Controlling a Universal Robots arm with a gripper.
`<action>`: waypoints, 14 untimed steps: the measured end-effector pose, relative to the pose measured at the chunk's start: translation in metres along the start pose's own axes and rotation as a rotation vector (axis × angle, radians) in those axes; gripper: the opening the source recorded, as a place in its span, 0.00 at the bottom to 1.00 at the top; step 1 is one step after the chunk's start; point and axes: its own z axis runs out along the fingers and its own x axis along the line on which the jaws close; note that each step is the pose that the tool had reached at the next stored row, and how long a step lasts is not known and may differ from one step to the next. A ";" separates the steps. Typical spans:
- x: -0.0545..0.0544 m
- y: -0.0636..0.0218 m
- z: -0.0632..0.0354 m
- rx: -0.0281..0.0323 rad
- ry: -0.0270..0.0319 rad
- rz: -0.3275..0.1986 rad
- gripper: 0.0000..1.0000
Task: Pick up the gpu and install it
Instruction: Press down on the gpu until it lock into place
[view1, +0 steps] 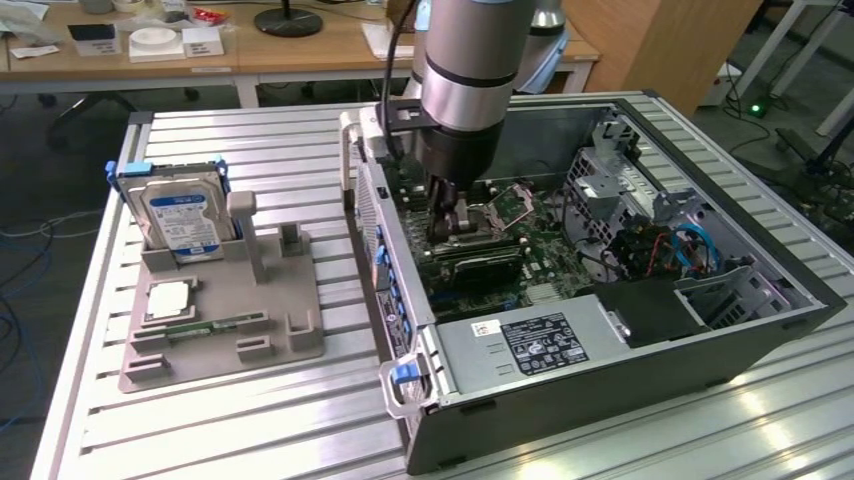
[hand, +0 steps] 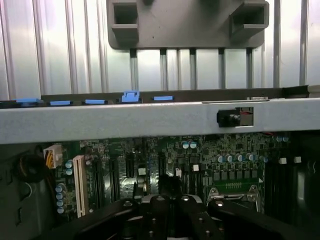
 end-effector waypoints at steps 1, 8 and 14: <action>0.000 0.0000 -0.0010 0.0000 0.0011 0.000 0.11; 0.000 0.0081 -0.0032 0.0017 0.0309 -0.001 0.11; 0.001 0.0199 -0.0033 0.0036 0.0624 -0.001 0.11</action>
